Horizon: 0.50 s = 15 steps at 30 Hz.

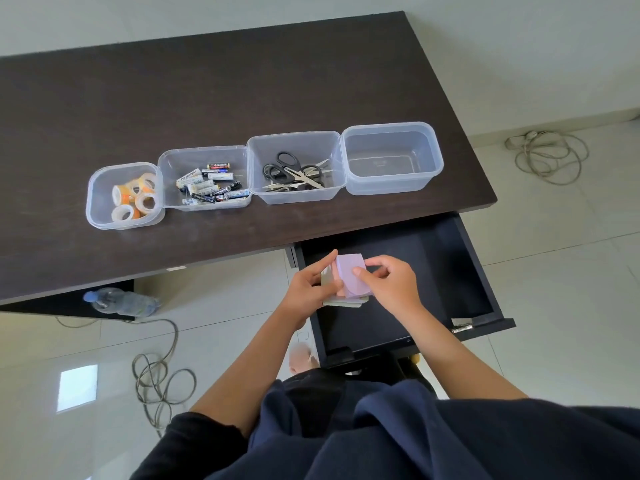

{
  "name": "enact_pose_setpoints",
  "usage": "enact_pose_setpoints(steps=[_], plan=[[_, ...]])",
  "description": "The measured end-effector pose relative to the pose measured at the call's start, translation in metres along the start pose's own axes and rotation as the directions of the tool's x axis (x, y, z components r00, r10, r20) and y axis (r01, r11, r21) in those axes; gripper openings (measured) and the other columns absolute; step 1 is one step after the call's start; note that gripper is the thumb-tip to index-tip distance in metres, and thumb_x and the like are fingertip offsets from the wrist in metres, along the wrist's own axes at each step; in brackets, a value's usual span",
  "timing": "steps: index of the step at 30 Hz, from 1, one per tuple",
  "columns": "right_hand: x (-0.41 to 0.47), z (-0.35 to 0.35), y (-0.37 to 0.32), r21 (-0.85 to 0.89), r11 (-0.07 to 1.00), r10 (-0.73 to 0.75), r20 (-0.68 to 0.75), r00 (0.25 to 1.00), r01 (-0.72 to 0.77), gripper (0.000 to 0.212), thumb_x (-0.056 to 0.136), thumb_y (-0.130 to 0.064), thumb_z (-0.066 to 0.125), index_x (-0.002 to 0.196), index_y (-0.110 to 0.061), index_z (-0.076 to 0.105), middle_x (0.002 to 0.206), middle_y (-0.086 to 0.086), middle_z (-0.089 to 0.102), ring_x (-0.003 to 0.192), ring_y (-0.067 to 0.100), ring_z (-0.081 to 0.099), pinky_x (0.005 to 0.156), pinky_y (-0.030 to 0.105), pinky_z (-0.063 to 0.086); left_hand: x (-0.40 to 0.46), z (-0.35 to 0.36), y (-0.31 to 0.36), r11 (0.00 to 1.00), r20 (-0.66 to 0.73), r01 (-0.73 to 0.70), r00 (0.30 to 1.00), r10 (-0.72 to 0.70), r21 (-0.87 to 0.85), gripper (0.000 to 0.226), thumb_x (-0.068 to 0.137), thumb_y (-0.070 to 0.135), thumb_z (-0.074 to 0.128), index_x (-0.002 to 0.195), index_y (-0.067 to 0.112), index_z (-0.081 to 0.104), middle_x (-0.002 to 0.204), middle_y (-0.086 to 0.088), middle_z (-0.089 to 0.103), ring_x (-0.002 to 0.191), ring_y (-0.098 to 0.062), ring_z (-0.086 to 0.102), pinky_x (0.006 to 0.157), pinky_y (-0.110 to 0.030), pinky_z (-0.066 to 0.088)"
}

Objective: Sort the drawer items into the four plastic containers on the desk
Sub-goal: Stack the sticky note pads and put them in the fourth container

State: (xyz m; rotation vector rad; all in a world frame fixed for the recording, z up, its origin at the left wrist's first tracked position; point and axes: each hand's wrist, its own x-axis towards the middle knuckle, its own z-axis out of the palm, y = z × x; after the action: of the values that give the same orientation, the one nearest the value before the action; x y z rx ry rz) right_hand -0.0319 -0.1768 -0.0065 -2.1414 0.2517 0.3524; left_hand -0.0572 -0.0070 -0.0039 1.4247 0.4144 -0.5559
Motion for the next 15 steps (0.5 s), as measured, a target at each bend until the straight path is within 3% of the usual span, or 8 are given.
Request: enact_pose_setpoints(steps=[2, 4, 5, 7, 9, 12, 15], plan=[[-0.005, 0.002, 0.002, 0.026, 0.999, 0.026, -0.032, 0.999, -0.025, 0.022, 0.081, -0.032, 0.073, 0.097, -0.017, 0.07, 0.081, -0.005, 0.066, 0.071, 0.01, 0.06, 0.056, 0.014, 0.041, -0.002, 0.002, 0.0, 1.0, 0.01, 0.007, 1.0, -0.007, 0.001, 0.059, 0.088, 0.005, 0.063, 0.137, 0.035, 0.046, 0.128, -0.018, 0.055, 0.086, -0.02, 0.052, 0.071, -0.039, 0.048], [-0.009, 0.004, 0.002, 0.054, 0.997, 0.054, -0.058, 0.997, -0.051, 0.023, 0.081, -0.031, 0.073, 0.096, -0.014, 0.069, 0.085, -0.003, 0.066, 0.071, 0.008, 0.059, 0.056, 0.014, 0.041, -0.004, 0.004, -0.002, 1.0, 0.005, 0.012, 1.0, -0.012, -0.001, 0.059, 0.09, 0.005, 0.06, 0.14, 0.032, 0.044, 0.126, -0.022, 0.055, 0.077, -0.024, 0.048, 0.053, -0.036, 0.045], [-0.01, 0.006, 0.002, 0.067, 0.996, 0.069, -0.07, 0.995, -0.064, 0.023, 0.081, -0.03, 0.073, 0.095, -0.013, 0.069, 0.087, -0.003, 0.066, 0.071, 0.008, 0.059, 0.056, 0.014, 0.041, -0.004, 0.005, -0.004, 1.0, 0.001, 0.013, 1.0, -0.013, 0.001, 0.058, 0.091, 0.005, 0.059, 0.141, 0.031, 0.044, 0.123, -0.021, 0.056, 0.074, -0.02, 0.048, 0.044, -0.026, 0.044], [-0.013, 0.008, 0.001, 0.089, 0.992, 0.095, -0.089, 0.992, -0.087, 0.024, 0.081, -0.03, 0.073, 0.096, -0.012, 0.069, 0.091, -0.002, 0.067, 0.073, 0.008, 0.059, 0.057, 0.014, 0.041, -0.005, 0.006, -0.007, 1.0, 0.001, 0.018, 1.0, -0.019, 0.012, 0.057, 0.092, 0.008, 0.059, 0.14, 0.034, 0.043, 0.107, -0.016, 0.059, 0.074, -0.014, 0.05, 0.047, -0.013, 0.042], [-0.016, 0.011, 0.002, 0.114, 0.988, 0.113, -0.099, 0.989, -0.102, 0.025, 0.082, -0.032, 0.072, 0.097, -0.013, 0.067, 0.095, -0.001, 0.066, 0.076, 0.009, 0.059, 0.058, 0.014, 0.043, -0.007, 0.007, -0.009, 0.999, 0.005, 0.031, 0.999, -0.032, 0.012, 0.057, 0.093, 0.011, 0.059, 0.14, 0.037, 0.042, 0.096, -0.004, 0.058, 0.075, -0.013, 0.05, 0.052, -0.014, 0.042], [-0.019, 0.016, 0.002, 0.149, 0.983, 0.122, -0.086, 0.989, -0.109, 0.025, 0.085, -0.034, 0.067, 0.101, -0.016, 0.06, 0.104, 0.001, 0.063, 0.085, 0.012, 0.059, 0.061, 0.014, 0.045, -0.01, 0.008, -0.008, 0.999, 0.006, 0.044, 0.999, -0.044, 0.006, 0.057, 0.093, 0.012, 0.059, 0.14, 0.038, 0.04, 0.103, -0.002, 0.058, 0.079, -0.014, 0.051, 0.055, -0.015, 0.044], [-0.022, 0.023, 0.001, 0.218, 0.965, 0.147, 0.02, 0.989, -0.148, 0.025, 0.093, -0.034, 0.056, 0.112, -0.021, 0.044, 0.119, 0.004, 0.053, 0.099, 0.014, 0.055, 0.065, 0.014, 0.046, -0.011, 0.009, -0.008, 0.999, 0.009, 0.039, 0.999, -0.039, -0.012, 0.061, 0.092, 0.011, 0.06, 0.142, 0.039, 0.039, 0.11, -0.003, 0.06, 0.088, -0.017, 0.056, 0.061, -0.019, 0.05]])
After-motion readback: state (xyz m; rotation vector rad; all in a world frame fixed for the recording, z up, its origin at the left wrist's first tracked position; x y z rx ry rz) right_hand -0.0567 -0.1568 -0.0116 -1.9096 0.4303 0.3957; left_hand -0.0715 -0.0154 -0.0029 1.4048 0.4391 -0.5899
